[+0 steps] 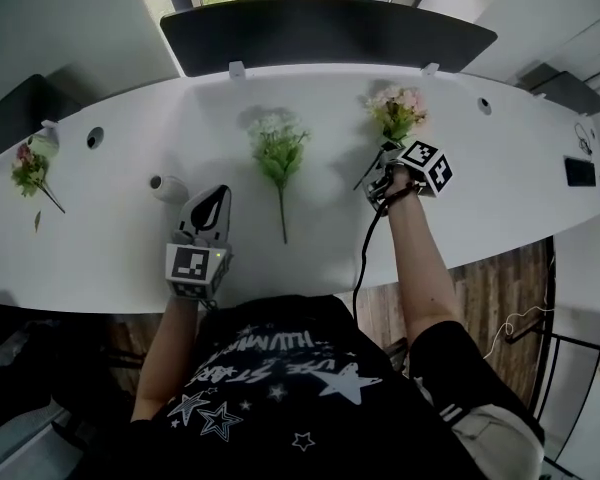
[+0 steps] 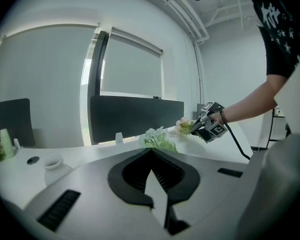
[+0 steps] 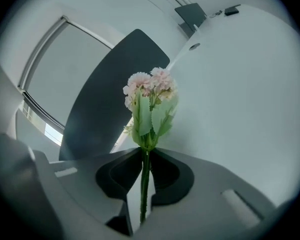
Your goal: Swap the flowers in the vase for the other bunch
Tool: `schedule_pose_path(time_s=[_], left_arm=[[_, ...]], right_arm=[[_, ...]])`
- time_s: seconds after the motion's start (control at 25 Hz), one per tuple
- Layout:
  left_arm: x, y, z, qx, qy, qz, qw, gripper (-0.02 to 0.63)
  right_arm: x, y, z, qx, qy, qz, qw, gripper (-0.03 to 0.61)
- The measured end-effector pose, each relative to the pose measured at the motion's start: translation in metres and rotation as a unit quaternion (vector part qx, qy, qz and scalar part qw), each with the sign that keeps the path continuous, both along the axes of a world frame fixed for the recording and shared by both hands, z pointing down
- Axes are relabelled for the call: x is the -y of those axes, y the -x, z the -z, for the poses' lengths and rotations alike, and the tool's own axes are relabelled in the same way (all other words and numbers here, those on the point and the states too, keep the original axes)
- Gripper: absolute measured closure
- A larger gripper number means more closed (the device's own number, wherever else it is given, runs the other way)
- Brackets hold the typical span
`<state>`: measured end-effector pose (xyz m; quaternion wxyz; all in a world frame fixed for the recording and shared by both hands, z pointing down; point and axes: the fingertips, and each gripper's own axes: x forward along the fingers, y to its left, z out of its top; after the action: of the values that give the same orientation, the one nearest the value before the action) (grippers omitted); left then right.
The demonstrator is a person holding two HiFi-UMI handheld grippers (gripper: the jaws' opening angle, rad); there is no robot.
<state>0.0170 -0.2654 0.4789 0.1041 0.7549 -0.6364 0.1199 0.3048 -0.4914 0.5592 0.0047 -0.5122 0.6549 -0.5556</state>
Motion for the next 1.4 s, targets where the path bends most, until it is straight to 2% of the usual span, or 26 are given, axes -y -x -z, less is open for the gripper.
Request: schedule_pose_path(time_s=[0.16,0.36,0.52,0.84,1.0,1.12,1.4], left_arm=[[-0.011,-0.002,0.010,0.007,-0.016,-0.030,0.9994,0.606],[-0.031,0.010,0.018,-0.001,-0.026,-0.036,0.9990,0.606],[-0.045,0.024,0.028,-0.001,-0.041,-0.040,0.9984,0.606],[-0.068,0.049,0.042,-0.011,-0.060,-0.017,0.9980,0.606],[-0.082,0.073,0.041,-0.009,-0.052,-0.001,0.9986,0.606],[-0.088,0.088,0.048,-0.008,-0.075,0.003,0.9972,0.606],[-0.098,0.141,0.035,0.014,-0.066,0.039,0.9970,0.606]], right_arm=[[-0.021,0.024,0.029,0.045,-0.039,0.009,0.998,0.534],[-0.043,0.060,0.075,0.049,-0.100,0.046,0.993,0.533],[-0.061,0.094,0.113,0.051,-0.158,0.077,0.983,0.534],[-0.093,0.149,0.186,0.061,-0.264,0.146,0.951,0.532],[-0.111,0.189,0.206,0.083,-0.292,0.177,0.936,0.532],[-0.125,0.220,0.218,0.094,-0.313,0.201,0.923,0.532],[-0.161,0.299,0.233,0.109,-0.353,0.260,0.892,0.532]])
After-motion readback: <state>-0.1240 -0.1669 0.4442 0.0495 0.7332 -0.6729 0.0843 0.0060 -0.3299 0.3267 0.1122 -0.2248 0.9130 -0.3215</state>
